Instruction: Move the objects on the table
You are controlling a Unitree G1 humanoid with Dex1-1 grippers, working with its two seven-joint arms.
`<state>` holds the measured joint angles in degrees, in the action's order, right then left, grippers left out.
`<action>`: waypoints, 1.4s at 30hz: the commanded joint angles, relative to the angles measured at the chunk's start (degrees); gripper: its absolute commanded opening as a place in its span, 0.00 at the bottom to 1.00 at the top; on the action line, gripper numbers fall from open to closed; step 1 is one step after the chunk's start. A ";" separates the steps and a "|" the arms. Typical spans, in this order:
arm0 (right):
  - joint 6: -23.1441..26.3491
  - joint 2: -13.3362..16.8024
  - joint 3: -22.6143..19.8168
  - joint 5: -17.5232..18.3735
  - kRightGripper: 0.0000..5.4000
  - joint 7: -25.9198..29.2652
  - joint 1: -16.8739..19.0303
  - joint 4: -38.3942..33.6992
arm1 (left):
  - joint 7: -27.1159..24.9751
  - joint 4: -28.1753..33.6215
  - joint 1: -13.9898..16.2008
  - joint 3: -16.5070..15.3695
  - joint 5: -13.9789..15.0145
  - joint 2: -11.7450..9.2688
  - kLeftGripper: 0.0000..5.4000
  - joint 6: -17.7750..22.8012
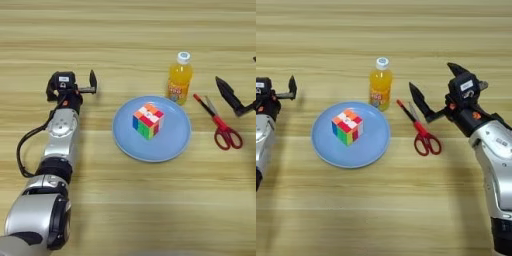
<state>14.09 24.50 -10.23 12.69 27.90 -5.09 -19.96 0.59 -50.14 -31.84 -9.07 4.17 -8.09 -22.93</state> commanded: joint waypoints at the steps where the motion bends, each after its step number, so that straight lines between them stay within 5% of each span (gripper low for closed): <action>1: 1.73 1.44 -0.71 -0.05 1.00 -0.46 0.34 1.53 | 0.23 0.33 -0.36 0.18 -0.73 -0.34 1.00 0.16; 23: -8.40 0.52 7.94 -10.61 1.00 -1.19 -7.11 28.61 | 0.18 0.36 -0.37 0.21 -0.61 -0.35 1.00 0.26; 42: -6.80 -0.87 10.79 -10.81 1.00 0.19 -7.11 32.22 | 0.38 0.71 -0.14 0.42 -0.68 -0.25 1.00 0.32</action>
<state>6.80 23.96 -0.19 2.26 27.84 -11.52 11.34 0.76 -50.08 -31.84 -8.77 4.18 -8.08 -22.91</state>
